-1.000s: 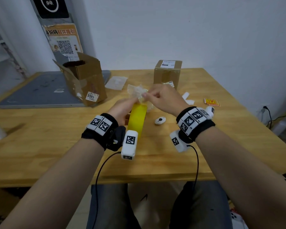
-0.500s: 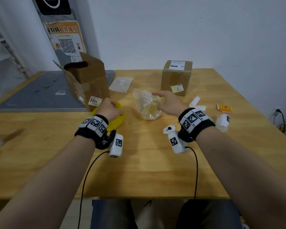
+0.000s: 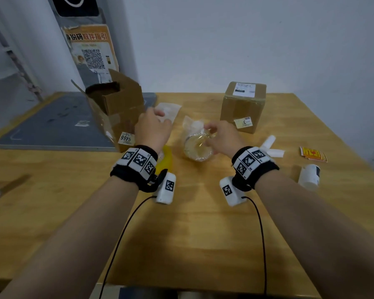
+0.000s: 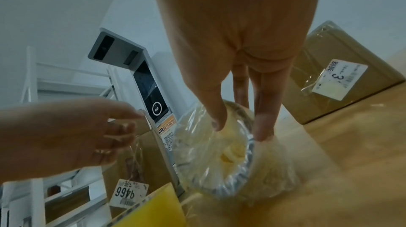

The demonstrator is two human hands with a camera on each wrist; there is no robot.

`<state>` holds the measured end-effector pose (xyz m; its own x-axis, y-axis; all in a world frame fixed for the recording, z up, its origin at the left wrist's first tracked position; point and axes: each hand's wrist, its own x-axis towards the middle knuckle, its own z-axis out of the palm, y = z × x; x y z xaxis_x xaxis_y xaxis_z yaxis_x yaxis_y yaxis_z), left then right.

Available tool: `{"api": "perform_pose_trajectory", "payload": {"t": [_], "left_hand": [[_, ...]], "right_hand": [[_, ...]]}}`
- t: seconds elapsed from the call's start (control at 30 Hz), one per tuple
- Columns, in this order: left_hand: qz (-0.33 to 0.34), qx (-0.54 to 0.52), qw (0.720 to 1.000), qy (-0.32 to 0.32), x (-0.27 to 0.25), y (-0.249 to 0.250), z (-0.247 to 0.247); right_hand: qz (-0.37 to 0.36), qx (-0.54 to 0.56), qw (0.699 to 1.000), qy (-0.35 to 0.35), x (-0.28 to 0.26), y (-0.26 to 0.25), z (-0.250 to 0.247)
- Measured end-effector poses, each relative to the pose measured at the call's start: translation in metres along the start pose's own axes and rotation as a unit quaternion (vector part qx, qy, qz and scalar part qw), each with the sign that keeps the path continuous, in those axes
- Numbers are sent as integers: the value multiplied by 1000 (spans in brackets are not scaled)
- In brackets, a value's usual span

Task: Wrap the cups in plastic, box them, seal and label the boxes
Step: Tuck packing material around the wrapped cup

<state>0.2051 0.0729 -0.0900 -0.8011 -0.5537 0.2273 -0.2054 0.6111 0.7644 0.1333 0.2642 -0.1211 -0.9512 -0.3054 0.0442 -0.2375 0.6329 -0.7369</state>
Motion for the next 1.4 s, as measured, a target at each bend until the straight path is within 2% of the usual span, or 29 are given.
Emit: {"api": "perform_pose_trajectory", "payload": {"t": [0.1, 0.17, 0.23, 0.3, 0.4, 0.47, 0.57, 0.7, 0.8, 0.93, 1.03, 1.13, 1.2, 1.4], "left_hand": [[30, -36, 992, 118, 4, 14, -23], [20, -3, 978, 208, 8, 18, -40], [-18, 21, 957, 288, 18, 17, -57], [-95, 27, 943, 318, 32, 12, -75], [-240, -62, 935, 255, 53, -9, -99], [-279, -157, 930, 182, 62, -27, -104], [-240, -252, 934, 82, 62, -37, -100], [-229, -389, 889, 75, 50, -16, -81], [-191, -410, 891, 43, 45, 6, -65], [-155, -405, 901, -8, 35, 33, -43], [-168, -419, 890, -62, 33, 37, -26], [-191, -430, 879, -72, 33, 38, -14], [-199, -435, 876, -66, 34, 36, -9], [-217, -395, 891, -55, 35, 27, 7]], "right_hand": [[26, 86, 996, 19, 3, -3, 2], [30, 152, 988, 29, 3, -9, 1], [11, 198, 979, 46, 2, -21, -4], [-18, 224, 972, 66, 2, -39, -12], [-66, 257, 960, 90, 0, -70, -25], [-106, 279, 949, 99, -3, -90, -32], [-143, 320, 931, 102, -7, -118, -40], [-161, 381, 907, 81, -3, -149, -49], [-159, 393, 903, 68, 6, -165, -57], [-147, 360, 918, 82, 24, -175, -63], [-162, 252, 946, 125, 41, -167, -64], [-213, 15, 965, 155, 49, -144, -71], [-224, -71, 963, 131, 49, -125, -75], [-226, -176, 957, 53, 53, -87, -72]]}}
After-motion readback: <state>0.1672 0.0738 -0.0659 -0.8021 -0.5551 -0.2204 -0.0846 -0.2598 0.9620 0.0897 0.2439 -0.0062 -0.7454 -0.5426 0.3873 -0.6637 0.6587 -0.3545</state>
